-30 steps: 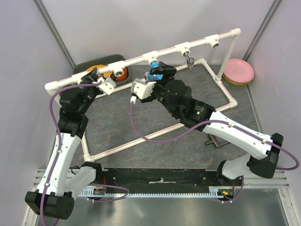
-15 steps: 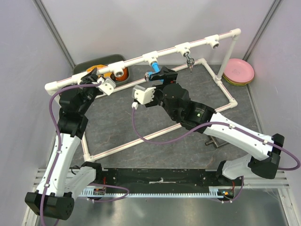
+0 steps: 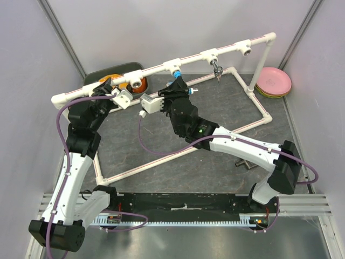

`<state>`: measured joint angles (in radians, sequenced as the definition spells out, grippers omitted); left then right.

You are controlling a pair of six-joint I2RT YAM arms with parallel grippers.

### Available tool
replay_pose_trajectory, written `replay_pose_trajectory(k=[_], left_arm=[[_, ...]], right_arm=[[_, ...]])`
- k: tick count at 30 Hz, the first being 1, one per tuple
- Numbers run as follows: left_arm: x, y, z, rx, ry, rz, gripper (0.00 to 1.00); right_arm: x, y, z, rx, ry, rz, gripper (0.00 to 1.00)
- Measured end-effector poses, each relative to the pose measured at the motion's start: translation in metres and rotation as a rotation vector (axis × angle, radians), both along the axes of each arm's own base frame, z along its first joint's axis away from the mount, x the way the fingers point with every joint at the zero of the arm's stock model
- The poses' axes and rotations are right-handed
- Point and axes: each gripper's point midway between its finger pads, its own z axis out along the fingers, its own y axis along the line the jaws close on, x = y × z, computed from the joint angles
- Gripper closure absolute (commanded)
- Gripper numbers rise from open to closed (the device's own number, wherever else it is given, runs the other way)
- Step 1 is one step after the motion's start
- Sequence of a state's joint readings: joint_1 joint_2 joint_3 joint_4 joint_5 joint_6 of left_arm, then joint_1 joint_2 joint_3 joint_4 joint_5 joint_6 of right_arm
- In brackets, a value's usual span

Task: Install the water faucets

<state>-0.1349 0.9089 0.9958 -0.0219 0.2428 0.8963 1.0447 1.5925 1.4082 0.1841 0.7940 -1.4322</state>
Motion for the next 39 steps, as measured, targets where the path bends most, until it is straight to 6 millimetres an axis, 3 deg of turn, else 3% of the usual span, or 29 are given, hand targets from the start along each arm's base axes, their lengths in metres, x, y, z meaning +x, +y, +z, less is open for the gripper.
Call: replay_pose_trajectory(k=[1, 2, 4, 8, 13, 24, 33, 39], left_arm=[[0.000, 0.000, 0.000, 0.000, 0.000, 0.000, 0.98], [0.000, 0.000, 0.001, -0.001, -0.003, 0.001, 0.98], [0.000, 0.000, 0.001, -0.001, -0.002, 0.001, 0.98], [0.000, 0.000, 0.000, -0.001, -0.001, 0.001, 0.98], [0.000, 0.000, 0.000, -0.002, -0.001, -0.001, 0.98], [-0.001, -0.003, 0.001, -0.001, -0.001, -0.015, 0.98], [-0.002, -0.004, 0.000, -0.001, 0.000, -0.025, 0.98], [-0.003, -0.005, 0.001, -0.001, -0.003, -0.028, 0.98]], right_arm=[[0.001, -0.001, 0.005, 0.019, -0.018, -0.007, 0.79], [0.001, -0.002, 0.007, 0.036, -0.025, -0.012, 0.93], [0.002, -0.002, 0.006, 0.042, -0.029, -0.021, 1.00], [0.002, -0.002, 0.003, 0.122, -0.006, -0.025, 1.00], [0.001, -0.002, -0.002, 0.348, 0.079, -0.013, 1.00], [0.001, -0.006, 0.006, 1.084, 0.322, 0.110, 1.00], [0.000, -0.007, 0.008, 1.509, 0.443, 0.178, 1.00], [0.000, -0.007, 0.009, 1.704, 0.509, 0.215, 1.00]])
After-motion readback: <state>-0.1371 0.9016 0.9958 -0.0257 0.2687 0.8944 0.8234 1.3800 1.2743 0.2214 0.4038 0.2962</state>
